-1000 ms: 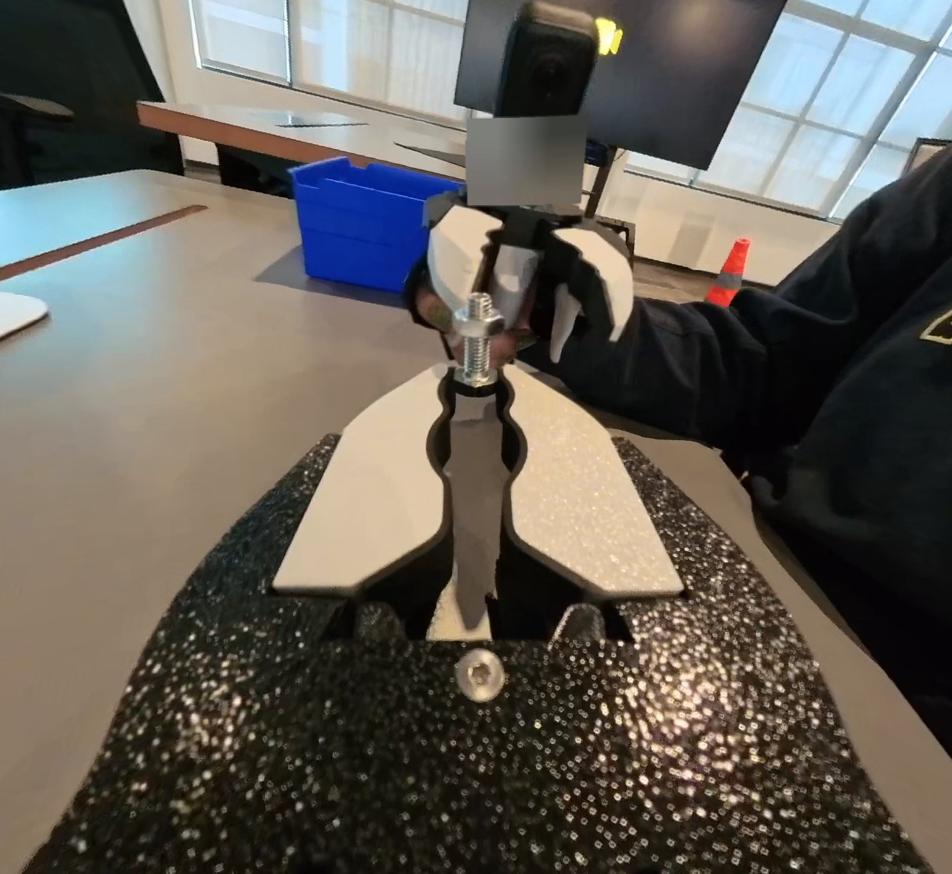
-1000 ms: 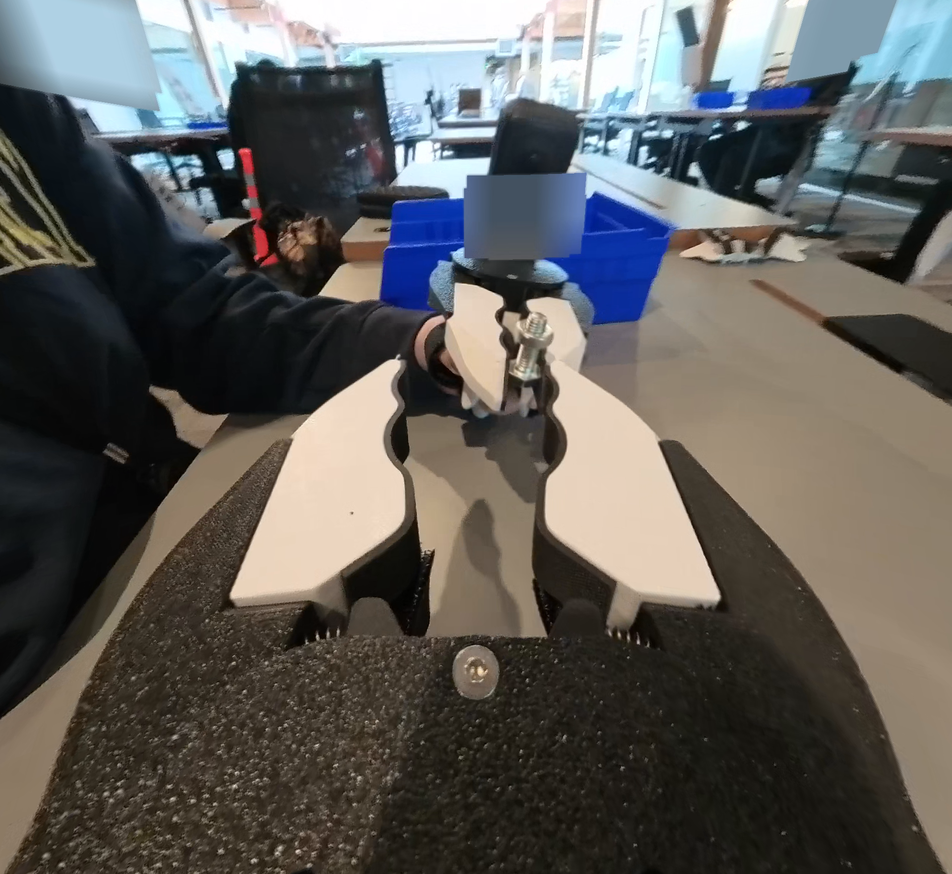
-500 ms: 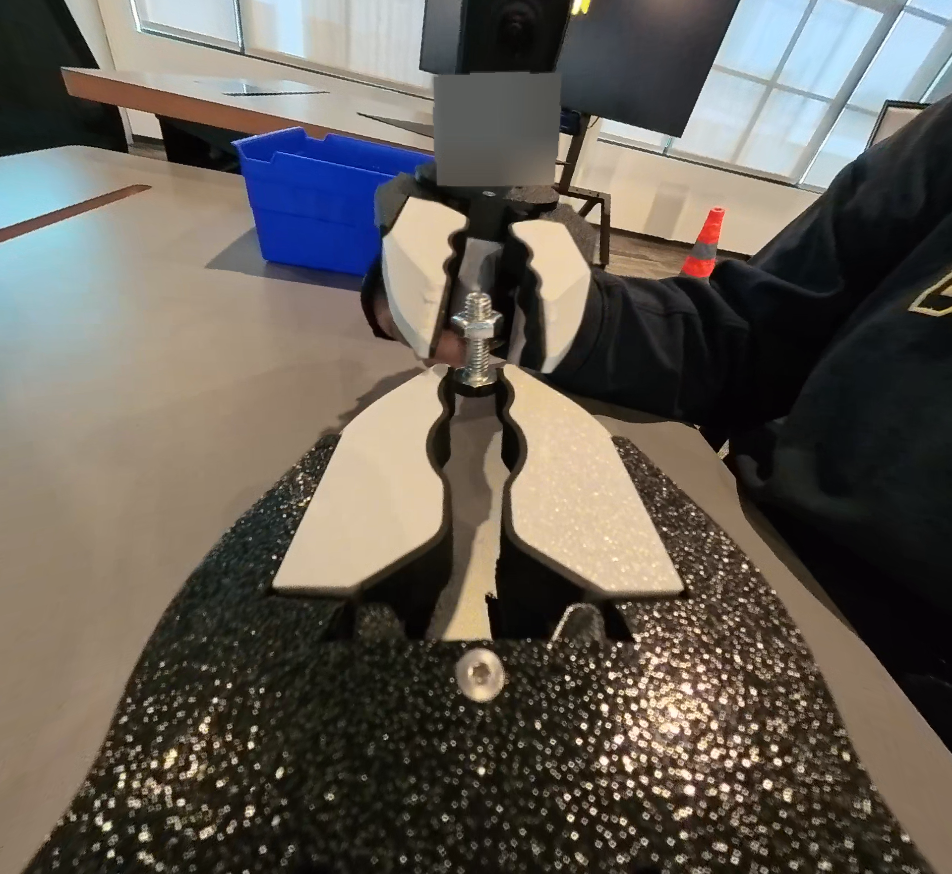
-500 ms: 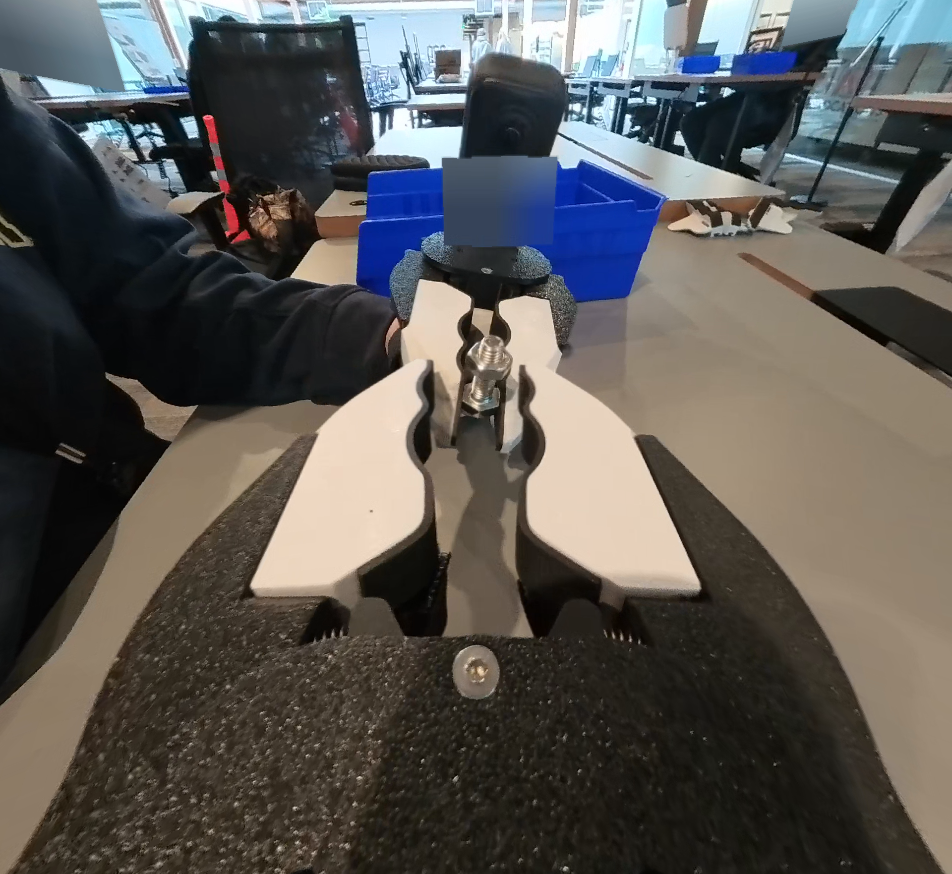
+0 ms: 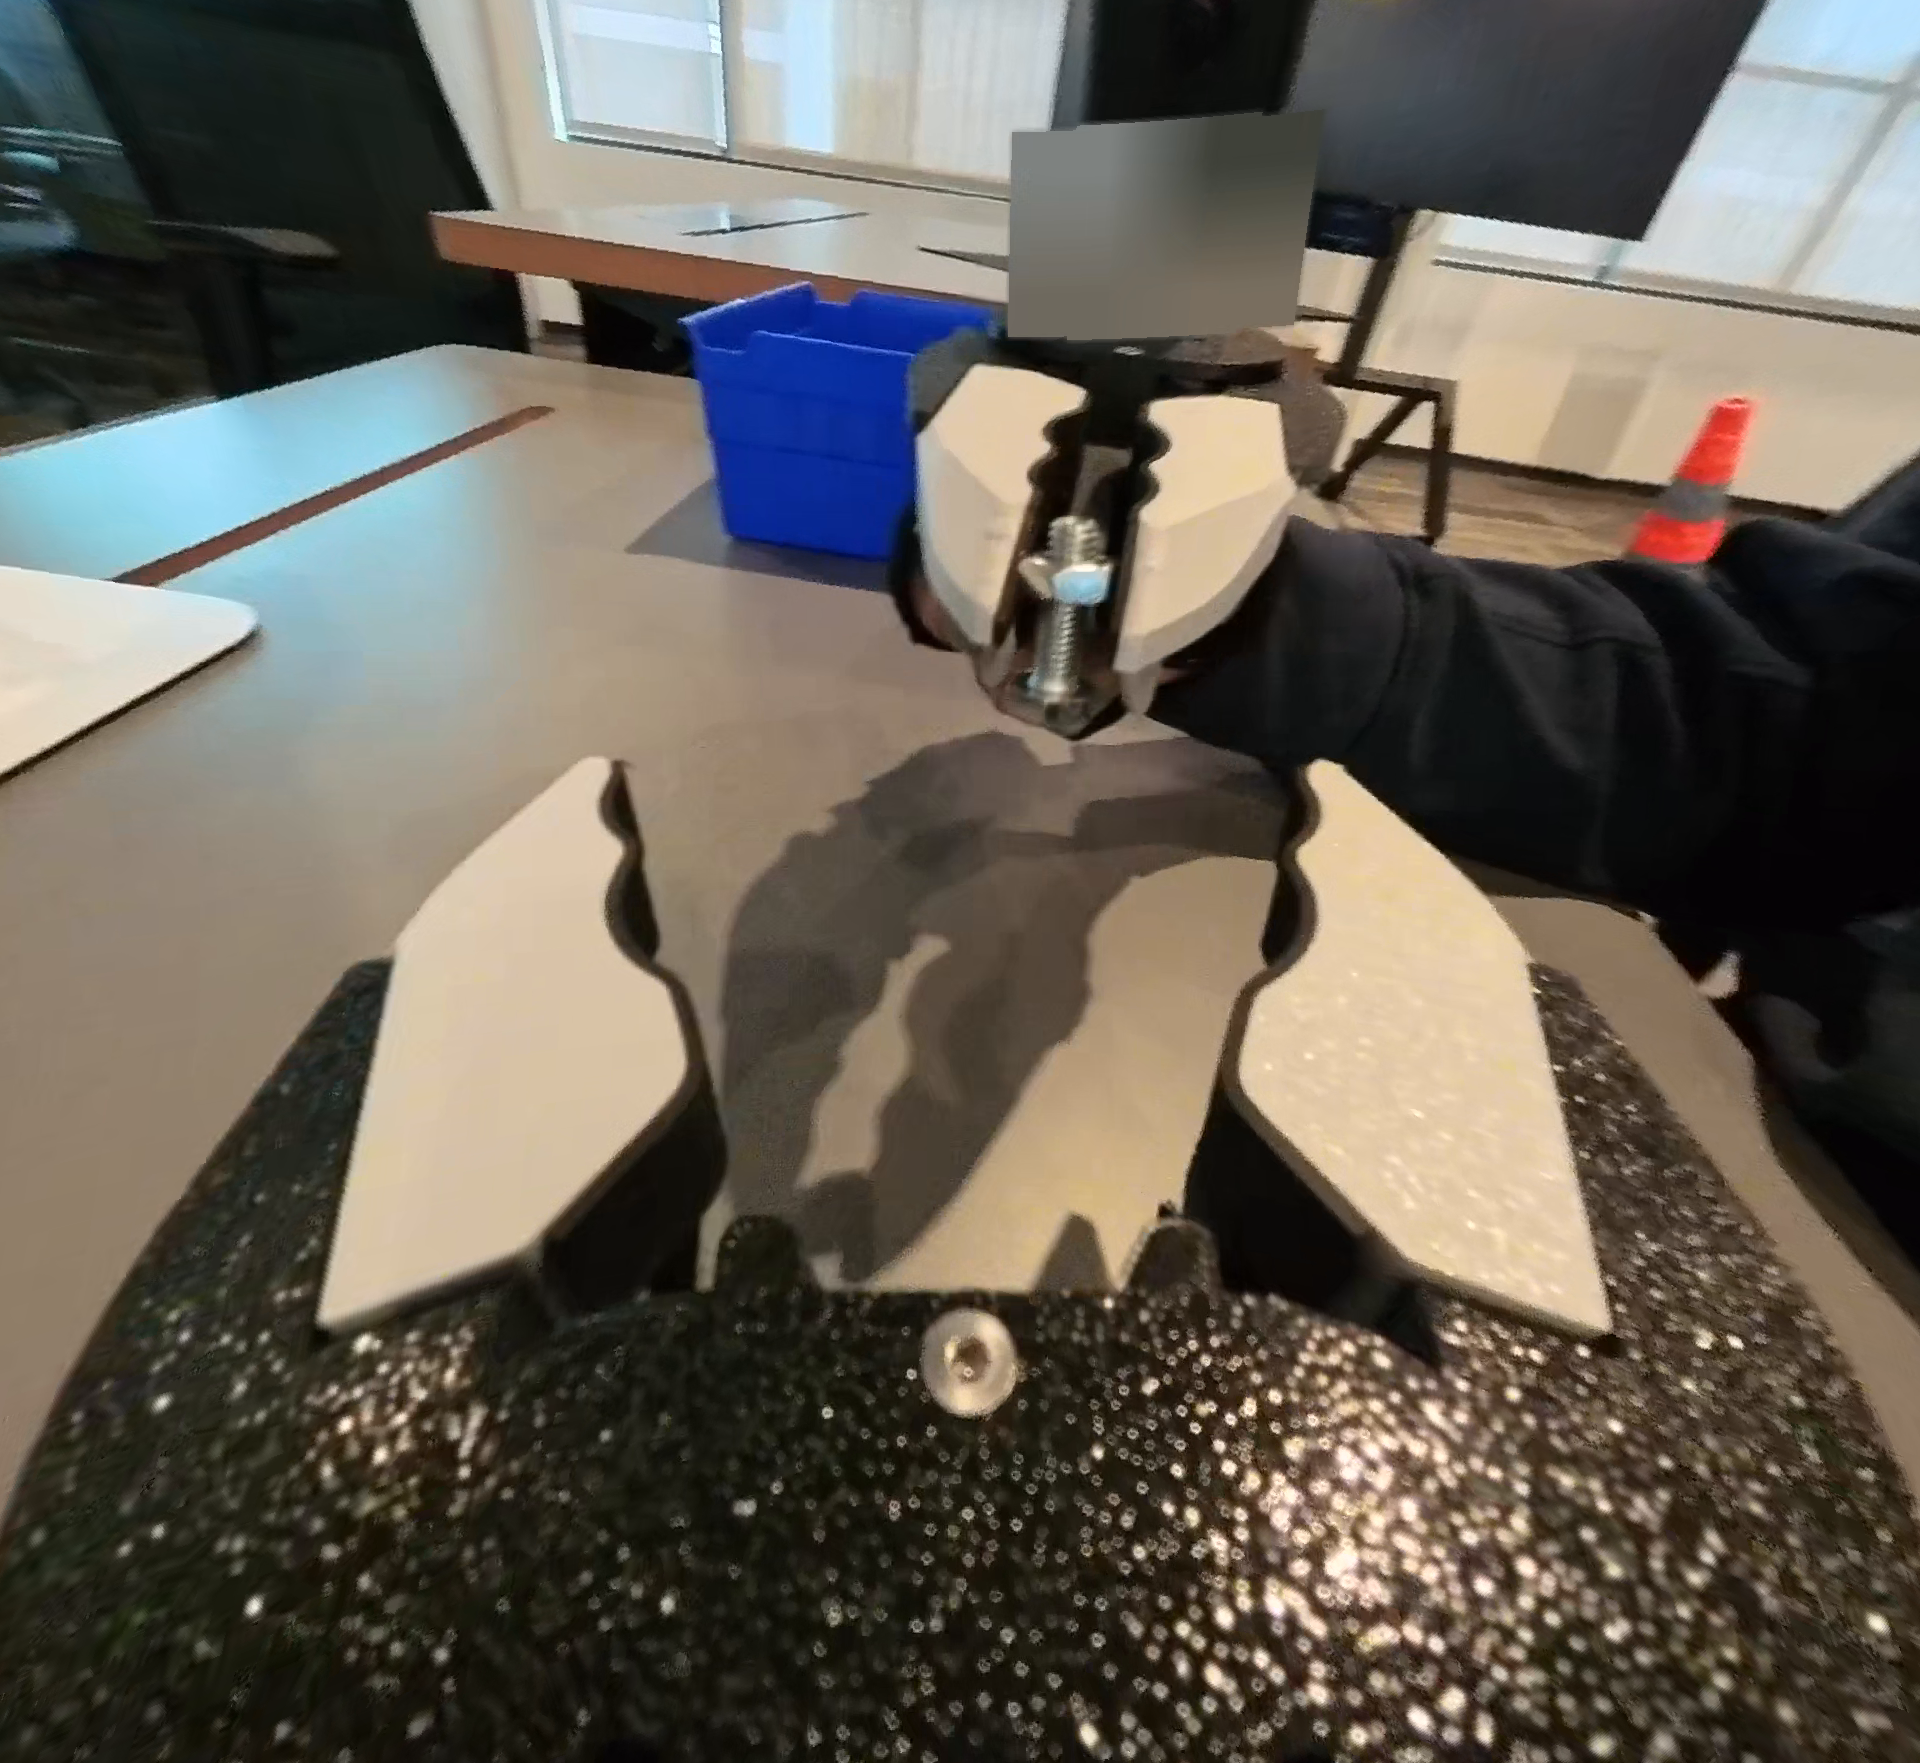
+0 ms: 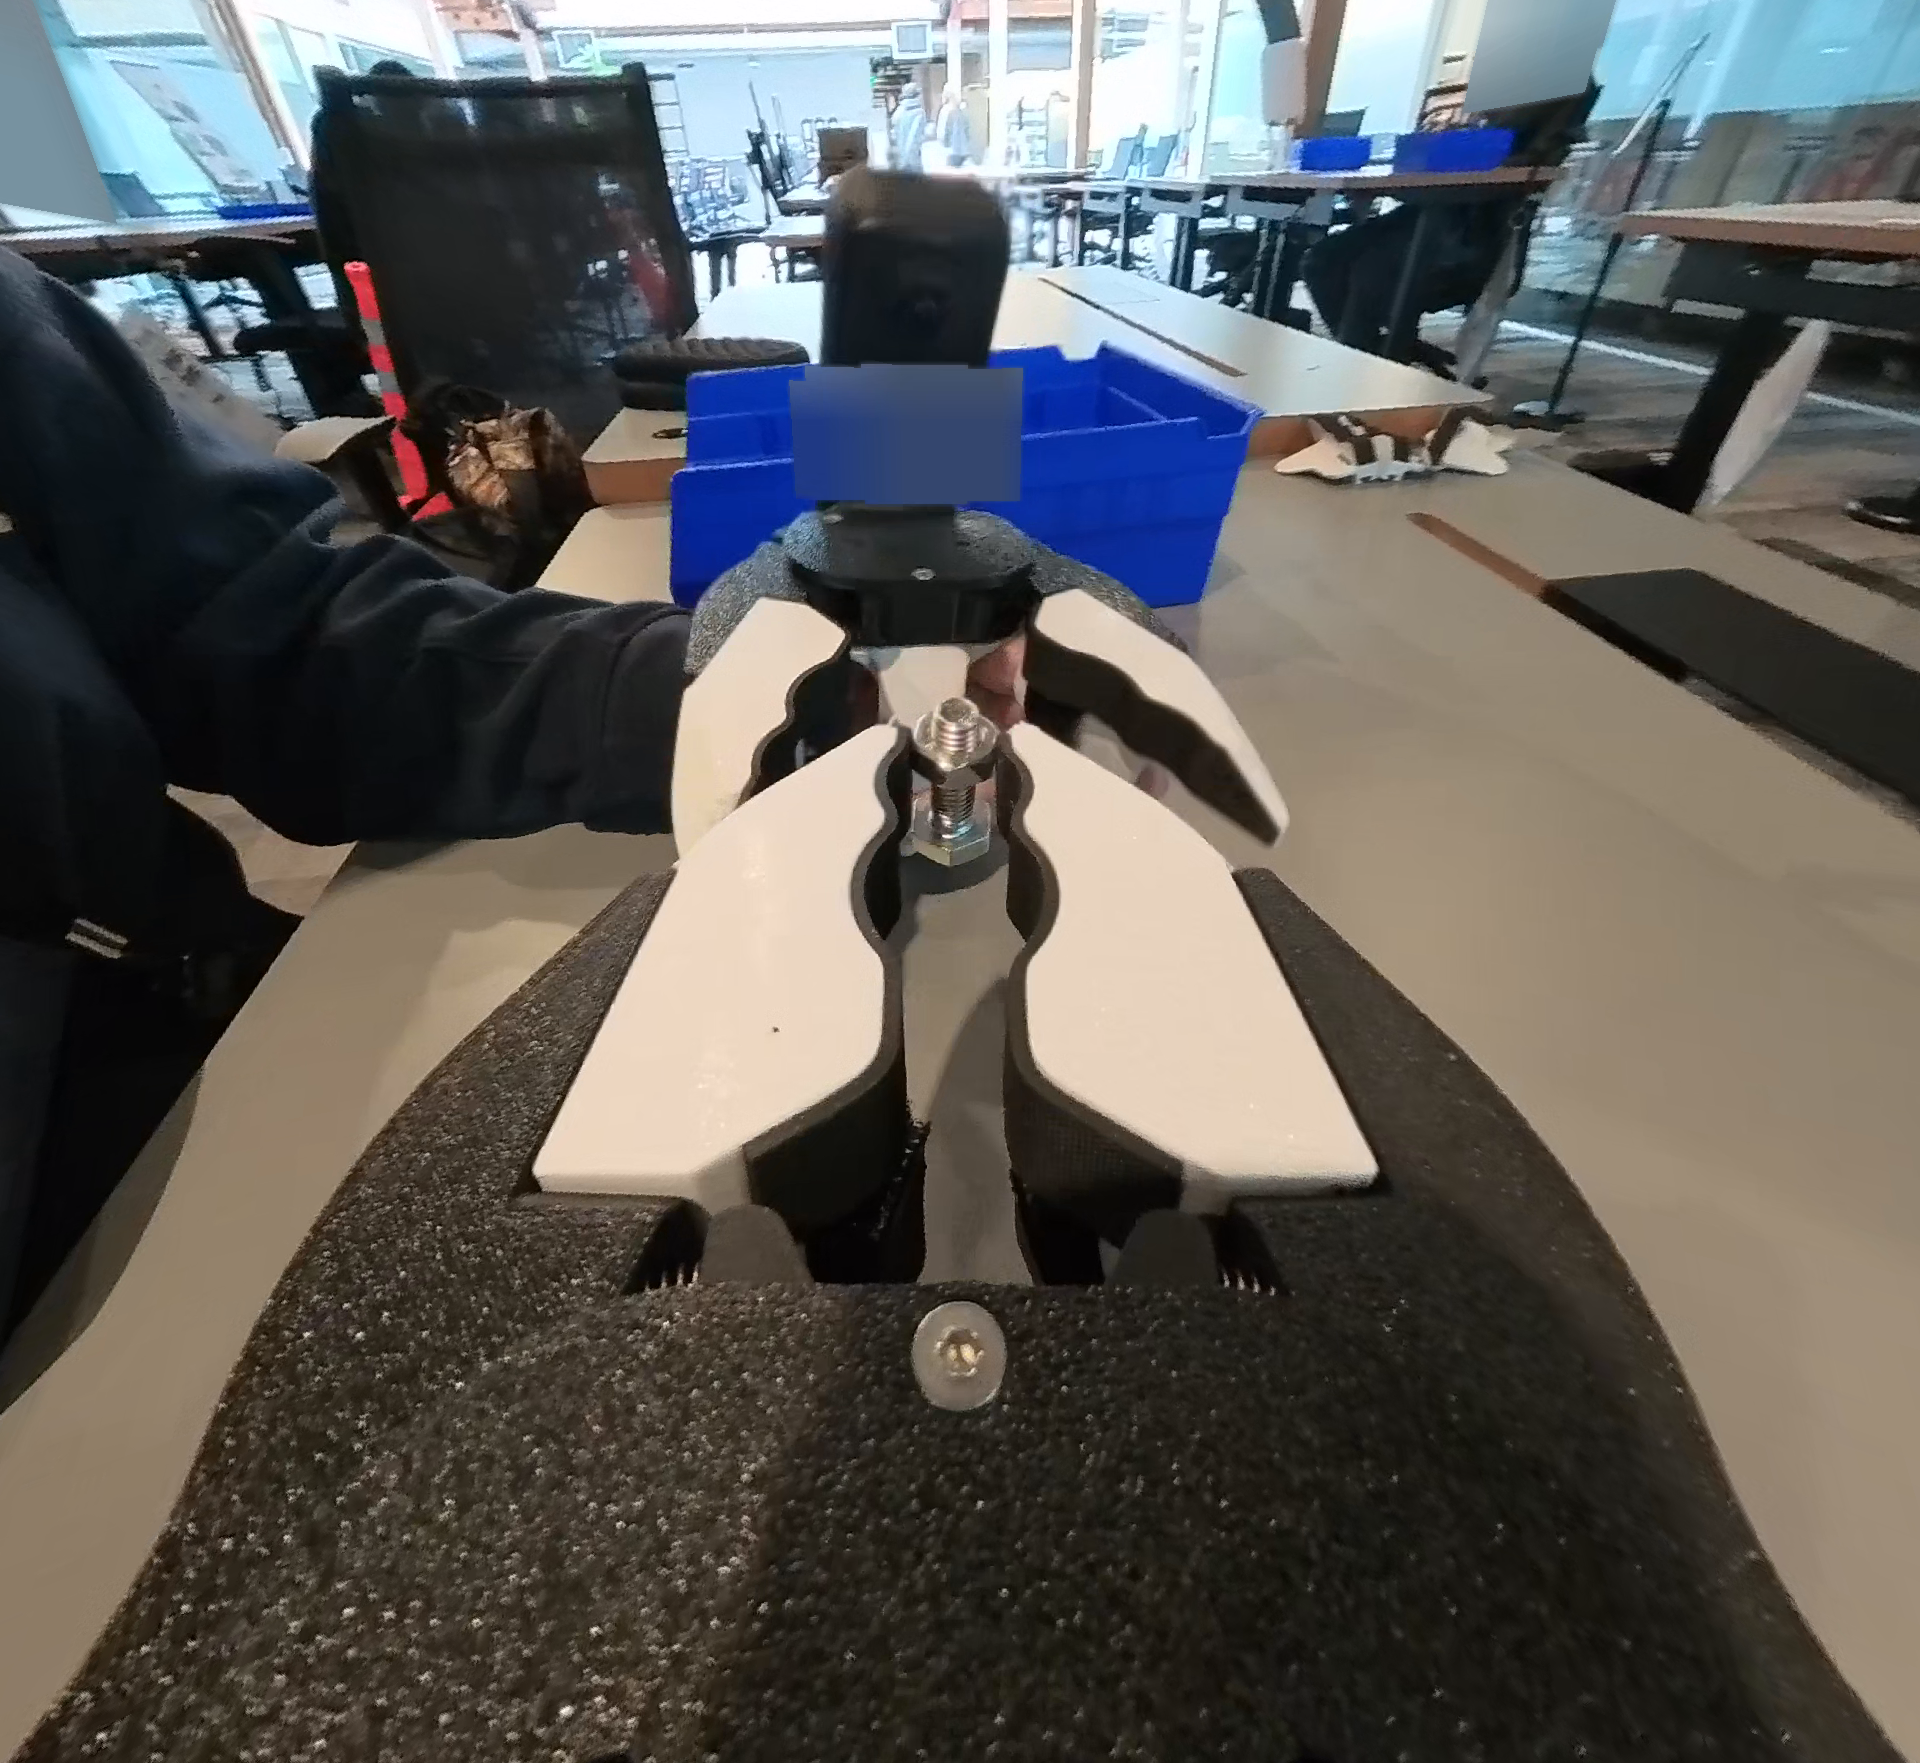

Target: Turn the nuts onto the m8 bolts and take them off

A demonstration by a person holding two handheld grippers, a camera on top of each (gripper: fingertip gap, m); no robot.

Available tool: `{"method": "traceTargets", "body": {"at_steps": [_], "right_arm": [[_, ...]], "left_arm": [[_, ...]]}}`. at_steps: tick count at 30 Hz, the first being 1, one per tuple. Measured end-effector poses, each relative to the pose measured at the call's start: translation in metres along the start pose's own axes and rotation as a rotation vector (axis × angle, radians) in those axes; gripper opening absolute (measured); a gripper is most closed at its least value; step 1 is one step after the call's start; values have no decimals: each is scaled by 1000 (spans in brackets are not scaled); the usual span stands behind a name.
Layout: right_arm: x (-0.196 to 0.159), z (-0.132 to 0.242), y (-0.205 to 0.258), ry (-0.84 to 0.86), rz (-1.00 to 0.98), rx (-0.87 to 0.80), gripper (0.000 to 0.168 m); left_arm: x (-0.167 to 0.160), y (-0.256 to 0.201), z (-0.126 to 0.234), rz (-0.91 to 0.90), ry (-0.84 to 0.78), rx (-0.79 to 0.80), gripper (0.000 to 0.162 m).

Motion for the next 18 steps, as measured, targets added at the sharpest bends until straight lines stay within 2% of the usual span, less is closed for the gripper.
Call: {"method": "traceTargets", "body": {"at_steps": [3,5,8,12,15,18], "right_arm": [[11,11,4,10,24,-42,15],[28,28,13,28,66,-117,15],[59,70,33,100,127,-293,15],[85,143,53,337,108,-588,15],[83,193,61,503,45,-732,15],[65,234,64,629,-80,-811,15]], "left_arm": [[1,3,1,-4,-12,60,125],[2,5,2,-6,-20,81,125],[2,8,5,5,-37,113,122],[3,11,7,35,-58,124,120],[3,11,6,35,-59,119,117],[2,10,5,35,-54,114,115]]}}
Point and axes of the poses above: each gripper's, where its closed fingertips meet, z back along the fingers, x out of its top, y = z × x across the jaws, the point moved 9 cm from there along z, back along the fingers, and after that the axes turned 15 degrees about x, right-handed, at the moved point
